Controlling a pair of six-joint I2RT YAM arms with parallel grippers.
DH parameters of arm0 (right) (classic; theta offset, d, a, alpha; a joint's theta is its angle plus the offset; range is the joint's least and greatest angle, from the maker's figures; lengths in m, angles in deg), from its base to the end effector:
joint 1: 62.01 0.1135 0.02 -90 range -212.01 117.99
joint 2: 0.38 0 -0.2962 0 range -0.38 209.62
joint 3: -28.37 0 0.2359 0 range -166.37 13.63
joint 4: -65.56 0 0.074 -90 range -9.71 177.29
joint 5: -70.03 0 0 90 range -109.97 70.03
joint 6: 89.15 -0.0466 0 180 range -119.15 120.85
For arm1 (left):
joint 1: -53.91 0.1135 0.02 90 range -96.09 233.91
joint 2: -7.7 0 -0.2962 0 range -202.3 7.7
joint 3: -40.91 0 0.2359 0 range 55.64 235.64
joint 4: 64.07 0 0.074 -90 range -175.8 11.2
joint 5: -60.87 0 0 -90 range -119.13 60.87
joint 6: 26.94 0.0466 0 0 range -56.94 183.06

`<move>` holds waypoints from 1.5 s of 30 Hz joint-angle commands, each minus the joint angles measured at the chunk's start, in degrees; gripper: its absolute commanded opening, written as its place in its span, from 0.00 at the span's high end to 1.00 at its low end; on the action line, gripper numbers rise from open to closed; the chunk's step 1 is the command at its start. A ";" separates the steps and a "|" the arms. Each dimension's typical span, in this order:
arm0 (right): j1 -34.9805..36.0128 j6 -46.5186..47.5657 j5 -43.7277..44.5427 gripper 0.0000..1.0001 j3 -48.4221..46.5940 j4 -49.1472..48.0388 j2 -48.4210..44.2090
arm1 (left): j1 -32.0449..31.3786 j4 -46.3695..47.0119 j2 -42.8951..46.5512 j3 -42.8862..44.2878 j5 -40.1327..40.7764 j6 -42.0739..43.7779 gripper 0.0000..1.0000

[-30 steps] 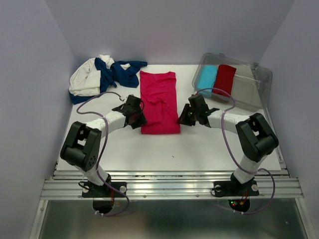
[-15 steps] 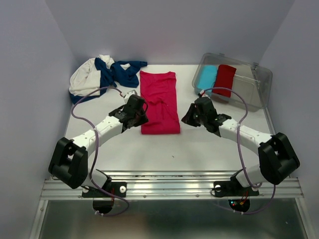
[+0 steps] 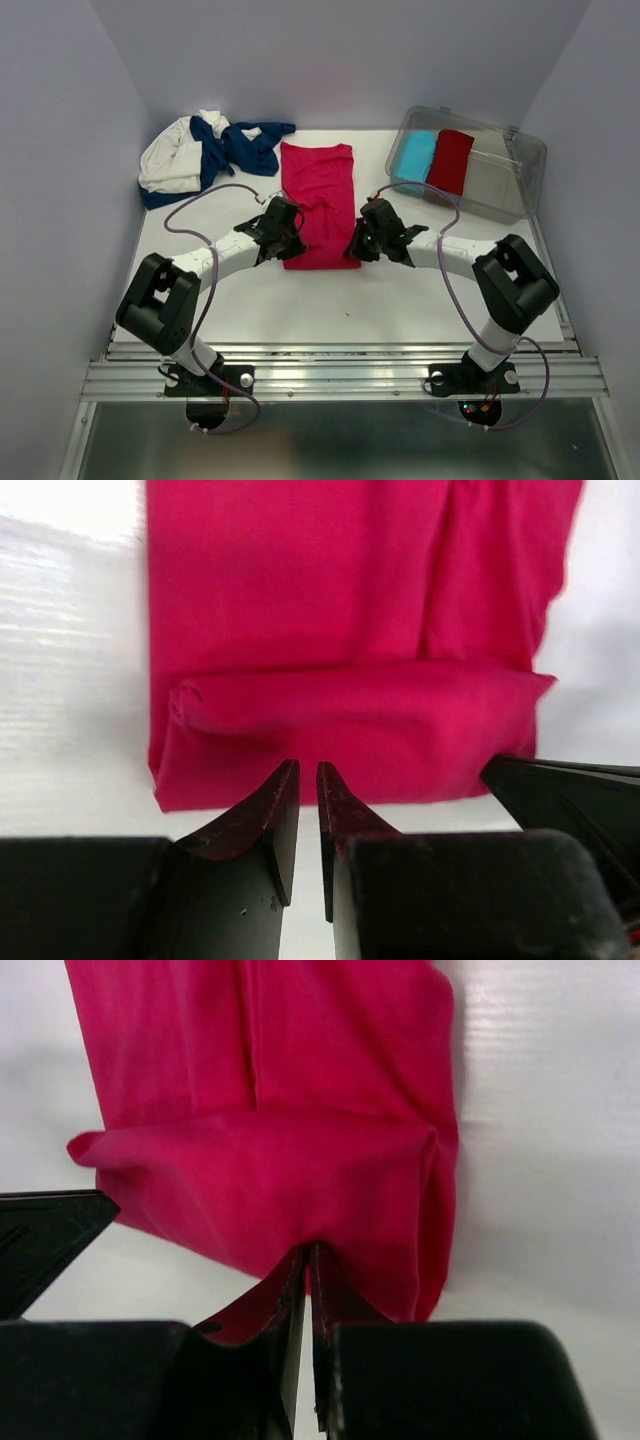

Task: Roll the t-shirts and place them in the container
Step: Roll the T-shirt to the center of the board.

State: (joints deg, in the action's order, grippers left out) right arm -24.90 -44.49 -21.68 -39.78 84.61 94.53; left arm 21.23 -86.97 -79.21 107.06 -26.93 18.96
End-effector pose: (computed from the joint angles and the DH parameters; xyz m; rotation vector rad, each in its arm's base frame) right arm 0.2703 0.2063 0.2159 0.1638 2.4866 0.6946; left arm 0.2634 -0.1669 0.2424 -0.2602 2.4028 -0.6059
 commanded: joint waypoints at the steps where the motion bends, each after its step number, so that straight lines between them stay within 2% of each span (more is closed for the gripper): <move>1: -0.72 0.96 1.36 0.88 -5.82 -2.30 4.57 | 2.27 2.45 -3.17 2.72 0.96 2.69 0.76; 8: -1.24 2.71 2.86 0.89 -9.26 0.34 9.68 | 4.39 3.24 -8.71 4.39 2.72 4.28 0.76; 17: -1.24 6.40 7.60 0.87 -10.14 4.64 2.39 | 4.30 -0.80 -3.98 5.27 5.45 5.16 0.76; 21: -1.77 6.85 8.31 0.86 -10.05 5.35 2.20 | 2.90 -2.03 -1.86 6.06 6.76 5.25 0.76; 31: -2.30 6.76 6.82 0.87 -12.60 5.97 10.29 | 2.54 -1.77 -9.58 7.47 7.91 6.21 0.75; 38: -2.30 6.76 3.83 0.88 -8.12 4.65 9.59 | 2.54 1.04 -10.38 3.25 5.89 5.43 0.75; 45: -0.36 5.45 2.86 0.88 -0.22 4.47 3.19 | 0.09 0.87 -4.85 -2.81 4.04 4.99 0.76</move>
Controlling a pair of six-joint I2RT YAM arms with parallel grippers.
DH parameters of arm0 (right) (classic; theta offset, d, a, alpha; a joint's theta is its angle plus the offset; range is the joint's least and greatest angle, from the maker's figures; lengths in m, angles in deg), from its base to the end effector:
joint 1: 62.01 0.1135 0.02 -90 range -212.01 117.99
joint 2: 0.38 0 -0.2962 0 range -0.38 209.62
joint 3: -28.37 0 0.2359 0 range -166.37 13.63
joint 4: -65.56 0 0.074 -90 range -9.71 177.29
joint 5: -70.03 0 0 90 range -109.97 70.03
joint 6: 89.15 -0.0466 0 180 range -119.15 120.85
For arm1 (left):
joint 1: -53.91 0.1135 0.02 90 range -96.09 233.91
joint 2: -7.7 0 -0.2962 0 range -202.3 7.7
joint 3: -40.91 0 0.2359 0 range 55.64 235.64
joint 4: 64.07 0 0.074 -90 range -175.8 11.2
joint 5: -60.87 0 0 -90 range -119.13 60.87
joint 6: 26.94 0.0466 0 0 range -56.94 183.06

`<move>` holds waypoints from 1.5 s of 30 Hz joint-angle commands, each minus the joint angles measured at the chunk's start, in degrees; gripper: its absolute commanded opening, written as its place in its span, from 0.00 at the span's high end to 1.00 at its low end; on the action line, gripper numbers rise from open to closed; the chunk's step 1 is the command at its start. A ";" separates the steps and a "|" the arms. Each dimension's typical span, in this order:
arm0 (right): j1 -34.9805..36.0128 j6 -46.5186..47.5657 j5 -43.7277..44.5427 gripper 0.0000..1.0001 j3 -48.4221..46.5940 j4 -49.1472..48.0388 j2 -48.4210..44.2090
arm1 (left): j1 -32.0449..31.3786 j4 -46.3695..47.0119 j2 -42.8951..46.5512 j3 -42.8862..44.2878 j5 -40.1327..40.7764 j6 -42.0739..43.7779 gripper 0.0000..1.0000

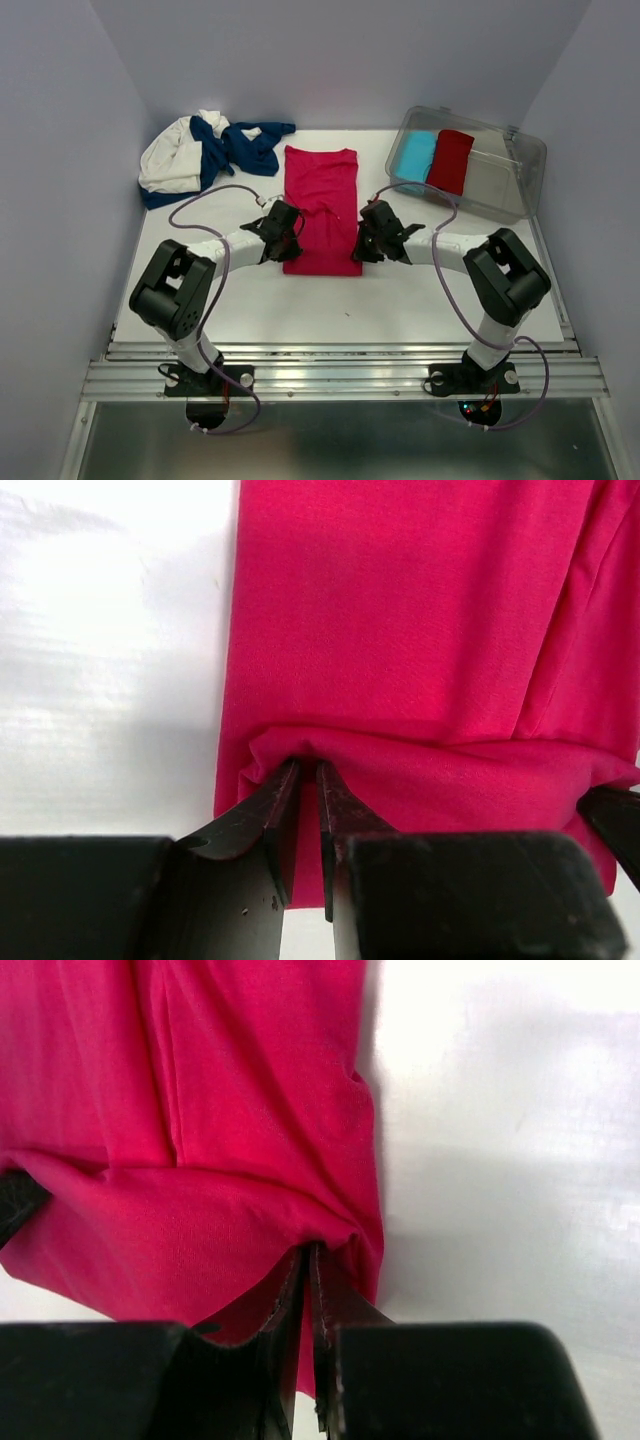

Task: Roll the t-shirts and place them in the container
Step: Roll the T-shirt to the center of the board.

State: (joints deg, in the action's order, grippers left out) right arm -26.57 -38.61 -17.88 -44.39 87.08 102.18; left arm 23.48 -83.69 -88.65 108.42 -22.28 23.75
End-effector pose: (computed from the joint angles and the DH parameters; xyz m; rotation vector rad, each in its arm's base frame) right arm 0.2979 0.2100 0.1913 0.1053 2.5360 0.5049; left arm 0.2953 -0.1670 0.2041 -0.2451 2.4386 -0.4110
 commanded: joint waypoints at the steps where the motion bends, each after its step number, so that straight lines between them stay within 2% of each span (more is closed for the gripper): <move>1: 1.99 -0.44 -0.94 0.88 5.36 1.92 -4.48 | -2.78 -2.50 5.38 -5.13 -0.61 -0.15 0.76; 8: 4.54 -3.87 -1.39 0.88 12.14 3.67 -14.06 | -6.92 -4.43 15.23 -13.83 -1.75 -4.37 0.74; 14: 4.55 -2.47 0.99 0.87 9.16 7.88 -20.38 | -7.36 -10.13 26.29 -14.54 -0.88 -4.99 0.72; 18: 6.82 -2.11 -0.41 0.86 5.38 8.42 -21.35 | -7.79 -10.24 29.46 -12.70 -4.11 -5.25 0.71; 22: 9.38 -3.25 -1.56 0.85 4.06 6.32 -19.34 | -8.94 -4.97 29.12 -13.31 -11.41 -6.56 0.71; 25: 10.17 -5.53 -6.38 0.85 5.19 1.49 -16.18 | -10.34 2.66 26.32 -14.80 -15.36 -8.59 0.71; 28: 10.17 -6.76 -7.53 0.85 6.25 -1.24 -14.33 | -11.39 6.54 23.59 -15.24 -17.31 -9.99 0.71; 31: 10.17 -7.56 -7.28 0.85 7.04 -2.56 -11.25 | -11.75 9.45 18.16 -15.07 -15.83 -10.35 0.71; 38: 10.17 -7.03 -4.20 0.86 8.45 -1.25 -6.94 | -11.75 9.81 11.98 -15.68 -14.23 -8.86 0.73; 45: 10.17 -4.05 3.44 0.83 6.95 5.51 -15.36 | -11.49 -0.37 20.93 -12.61 -8.09 -6.48 0.71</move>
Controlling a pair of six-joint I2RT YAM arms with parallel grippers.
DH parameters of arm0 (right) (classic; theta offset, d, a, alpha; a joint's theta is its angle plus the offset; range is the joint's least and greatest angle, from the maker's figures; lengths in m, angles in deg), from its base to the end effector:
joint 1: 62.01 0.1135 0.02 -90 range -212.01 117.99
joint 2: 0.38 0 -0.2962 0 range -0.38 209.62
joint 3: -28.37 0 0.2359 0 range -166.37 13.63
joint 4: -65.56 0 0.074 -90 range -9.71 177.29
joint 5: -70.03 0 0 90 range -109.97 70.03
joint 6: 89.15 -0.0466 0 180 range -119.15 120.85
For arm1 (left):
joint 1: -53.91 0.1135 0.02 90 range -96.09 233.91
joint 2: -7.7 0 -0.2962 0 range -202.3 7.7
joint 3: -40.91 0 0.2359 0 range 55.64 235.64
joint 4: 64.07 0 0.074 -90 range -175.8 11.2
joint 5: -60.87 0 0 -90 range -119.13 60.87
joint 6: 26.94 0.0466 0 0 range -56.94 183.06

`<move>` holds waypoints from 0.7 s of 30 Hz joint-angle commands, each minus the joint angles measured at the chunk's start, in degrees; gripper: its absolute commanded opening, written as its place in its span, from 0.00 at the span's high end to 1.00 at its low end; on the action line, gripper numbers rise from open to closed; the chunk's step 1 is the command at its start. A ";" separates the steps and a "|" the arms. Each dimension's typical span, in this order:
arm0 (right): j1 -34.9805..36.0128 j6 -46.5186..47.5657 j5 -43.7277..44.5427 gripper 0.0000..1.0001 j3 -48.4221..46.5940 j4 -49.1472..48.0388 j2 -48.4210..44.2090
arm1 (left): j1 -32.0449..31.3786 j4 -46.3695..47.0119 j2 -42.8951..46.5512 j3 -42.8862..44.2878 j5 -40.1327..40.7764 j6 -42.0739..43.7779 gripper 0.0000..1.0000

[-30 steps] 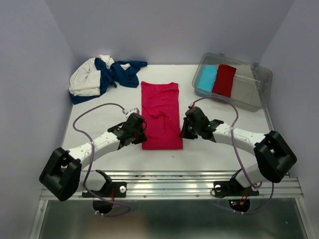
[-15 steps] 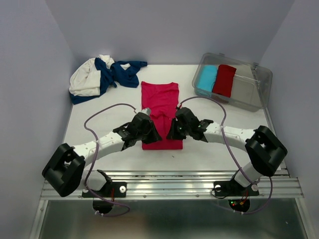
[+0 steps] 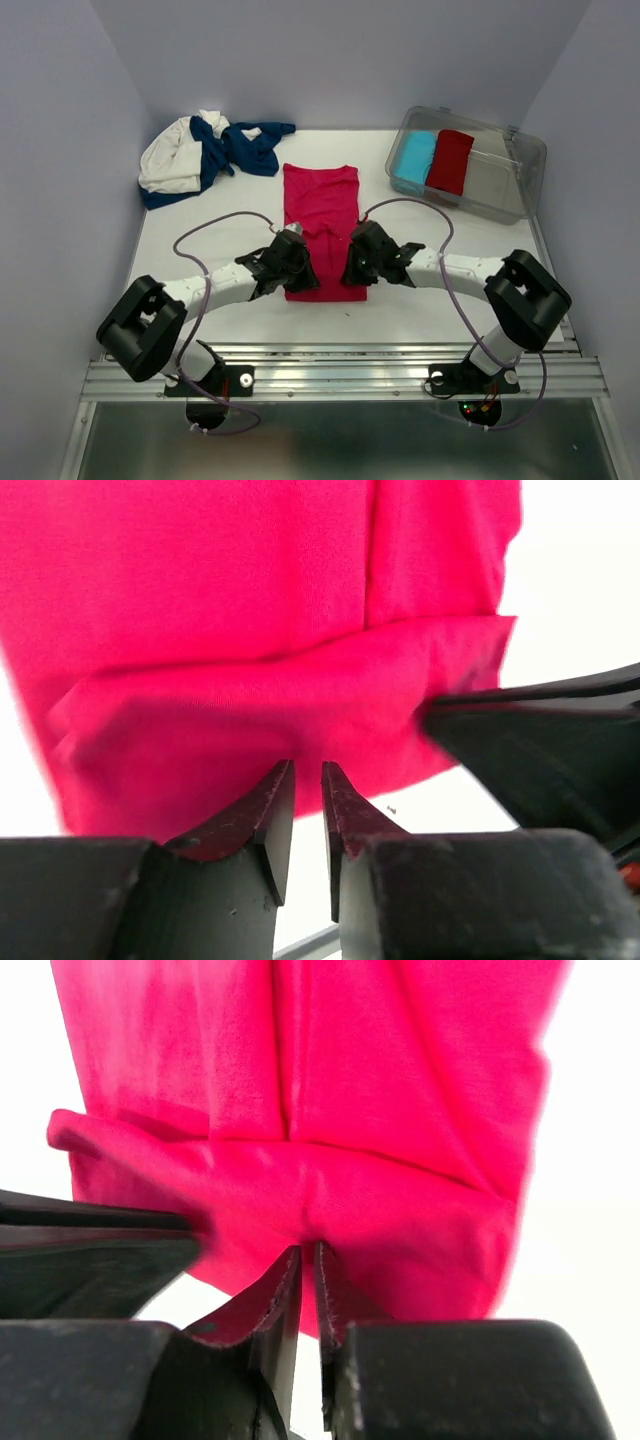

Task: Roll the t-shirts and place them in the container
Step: Roll the T-shirt to the center of the board.

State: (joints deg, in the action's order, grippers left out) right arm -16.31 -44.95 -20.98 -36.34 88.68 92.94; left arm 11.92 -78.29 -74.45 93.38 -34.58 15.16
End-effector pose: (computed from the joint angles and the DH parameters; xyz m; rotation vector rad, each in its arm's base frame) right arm 0.2222 0.2288 0.2016 -0.0057 2.6090 0.6645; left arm 0.1986 -0.1848 0.2066 -0.0786 2.5071 -0.8383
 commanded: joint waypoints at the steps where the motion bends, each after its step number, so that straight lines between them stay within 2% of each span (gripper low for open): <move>1: -0.08 2.64 7.16 0.80 -1.09 4.62 -7.44 | 0.34 -6.83 7.96 2.69 4.83 2.46 0.70; 5: -2.44 2.56 7.35 0.69 1.28 7.17 -13.59 | 2.53 -10.96 13.76 2.26 8.00 2.46 0.67; 7: -3.59 2.03 6.38 0.60 4.09 7.26 -16.76 | 3.85 -12.38 16.66 0.50 7.92 2.29 0.64; 9: -5.08 0.89 4.28 0.52 6.89 7.09 -19.04 | 5.43 -13.08 19.20 -1.86 7.30 1.93 0.57; 10: -5.61 0.37 3.49 0.49 7.69 7.09 -19.49 | 5.96 -13.08 19.83 -2.66 6.86 1.85 0.50; 13: -5.61 -1.48 1.54 0.35 9.98 6.21 -20.63 | 7.80 -12.91 22.20 -6.17 5.72 0.97 0.41; 14: -6.14 -2.44 -0.89 0.33 11.64 5.08 -20.89 | 8.24 -12.65 22.64 -7.05 5.72 0.62 0.33; 16: -6.14 -3.50 -1.97 0.30 13.23 3.84 -21.42 | 9.47 -11.42 23.79 -9.69 3.35 -0.35 0.29; 21: -6.14 -6.58 -5.57 0.30 17.45 -1.52 -21.25 | 10.09 -8.09 24.41 -13.56 1.76 -2.02 0.28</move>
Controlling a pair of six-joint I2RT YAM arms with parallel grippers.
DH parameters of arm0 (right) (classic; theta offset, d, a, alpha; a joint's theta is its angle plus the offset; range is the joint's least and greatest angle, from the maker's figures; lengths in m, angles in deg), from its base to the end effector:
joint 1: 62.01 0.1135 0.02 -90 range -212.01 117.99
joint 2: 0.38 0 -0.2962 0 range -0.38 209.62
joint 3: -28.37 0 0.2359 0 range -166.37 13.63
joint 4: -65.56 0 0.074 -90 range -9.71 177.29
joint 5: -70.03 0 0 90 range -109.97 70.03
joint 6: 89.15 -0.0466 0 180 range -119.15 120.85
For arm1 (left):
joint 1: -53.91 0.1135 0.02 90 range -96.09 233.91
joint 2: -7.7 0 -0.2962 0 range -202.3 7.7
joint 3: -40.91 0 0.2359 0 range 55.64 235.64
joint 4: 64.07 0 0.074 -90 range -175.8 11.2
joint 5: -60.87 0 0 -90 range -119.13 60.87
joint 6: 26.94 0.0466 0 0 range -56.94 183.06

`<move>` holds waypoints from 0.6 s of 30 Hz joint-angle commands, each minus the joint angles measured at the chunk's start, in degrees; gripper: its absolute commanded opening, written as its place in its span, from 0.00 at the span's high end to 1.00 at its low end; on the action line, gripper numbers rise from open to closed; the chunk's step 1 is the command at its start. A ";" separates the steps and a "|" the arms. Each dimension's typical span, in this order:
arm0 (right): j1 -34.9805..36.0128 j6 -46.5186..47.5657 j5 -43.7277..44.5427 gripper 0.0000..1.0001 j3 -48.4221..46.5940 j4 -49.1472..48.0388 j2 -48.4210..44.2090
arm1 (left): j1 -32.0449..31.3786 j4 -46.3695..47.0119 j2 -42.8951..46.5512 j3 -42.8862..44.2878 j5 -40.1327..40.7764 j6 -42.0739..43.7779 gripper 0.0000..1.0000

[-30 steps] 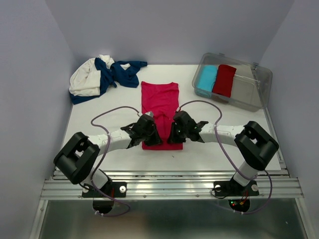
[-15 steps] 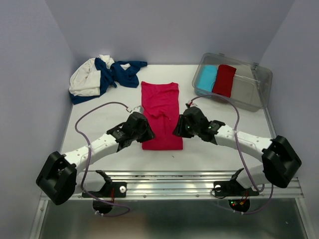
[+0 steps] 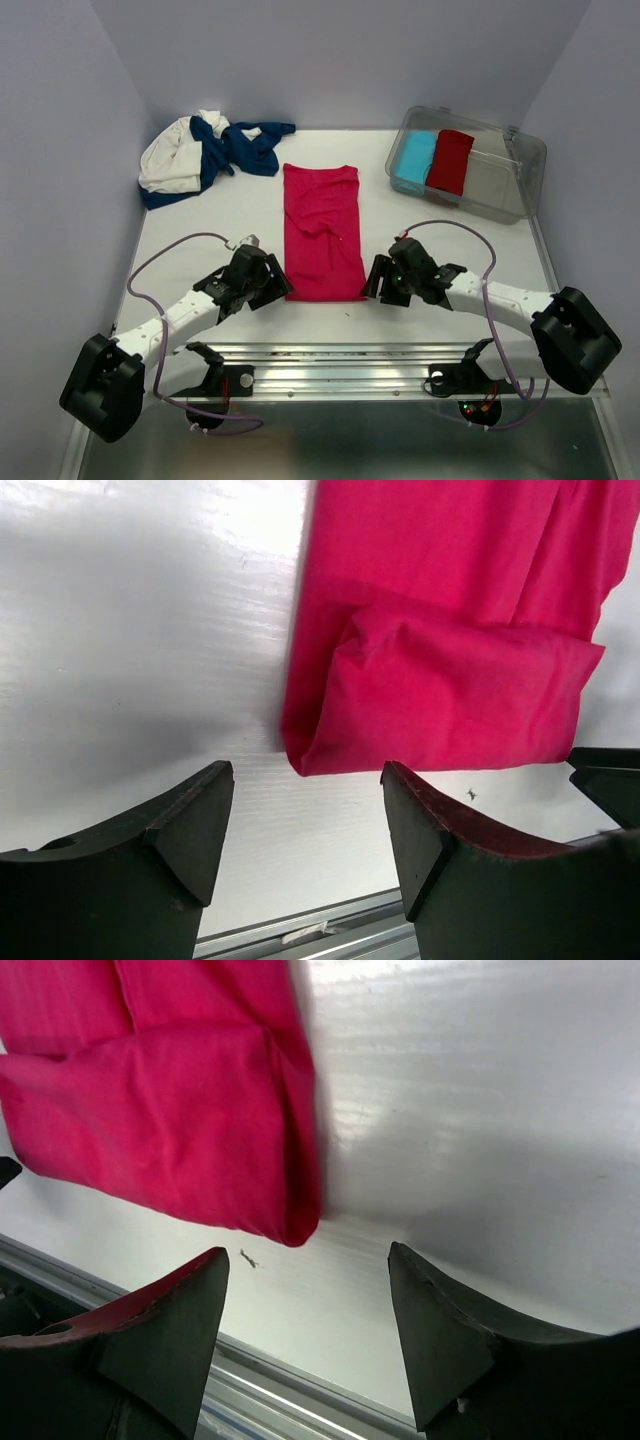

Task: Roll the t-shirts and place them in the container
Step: Roll the T-shirt to the center of the board.

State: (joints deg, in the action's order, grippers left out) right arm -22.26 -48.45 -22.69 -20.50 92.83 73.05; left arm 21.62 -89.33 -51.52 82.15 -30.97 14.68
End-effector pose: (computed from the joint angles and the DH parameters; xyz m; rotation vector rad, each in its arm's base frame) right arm 0.1713 0.1453 0.2046 0.1964 2.6094 0.6791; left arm 0.1519 -0.0978 0.2126 -0.3254 2.4232 -0.7141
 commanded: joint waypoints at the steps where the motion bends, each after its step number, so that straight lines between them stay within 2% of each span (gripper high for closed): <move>1: -0.20 -3.43 -4.22 0.31 2.05 -6.55 -1.10 | 0.48 3.57 1.22 -2.77 -2.02 -1.98 0.28; 11: -0.20 -5.19 -5.19 0.44 4.33 -13.93 3.74 | 0.56 10.08 -4.41 -5.67 -4.04 -4.44 0.39; 18: -0.20 -5.19 -4.58 0.53 4.86 -14.38 4.62 | 0.57 12.02 -6.69 -4.97 -3.78 -4.71 0.51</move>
State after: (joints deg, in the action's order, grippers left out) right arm -22.30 -53.15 -27.52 -16.48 81.59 77.42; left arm 21.91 -78.73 -57.20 77.62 -34.78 10.13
